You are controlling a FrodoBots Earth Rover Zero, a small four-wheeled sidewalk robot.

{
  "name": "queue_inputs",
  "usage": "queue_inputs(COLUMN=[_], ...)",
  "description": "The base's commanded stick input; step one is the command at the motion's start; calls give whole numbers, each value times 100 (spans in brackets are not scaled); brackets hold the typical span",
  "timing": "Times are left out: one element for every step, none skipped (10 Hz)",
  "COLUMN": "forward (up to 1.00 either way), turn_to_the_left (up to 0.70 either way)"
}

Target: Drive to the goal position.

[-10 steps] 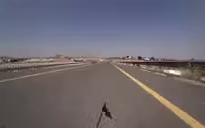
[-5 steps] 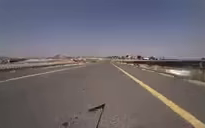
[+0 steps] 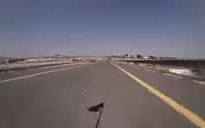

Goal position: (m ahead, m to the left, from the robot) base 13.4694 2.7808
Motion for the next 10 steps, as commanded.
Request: queue_inputs(forward=[100, 100, 100, 100, 100, 100, 100, 100, 100, 100], turn_to_the_left=[-1, -1, -1, -1, -1, -1, -1, -1, -1, -1])
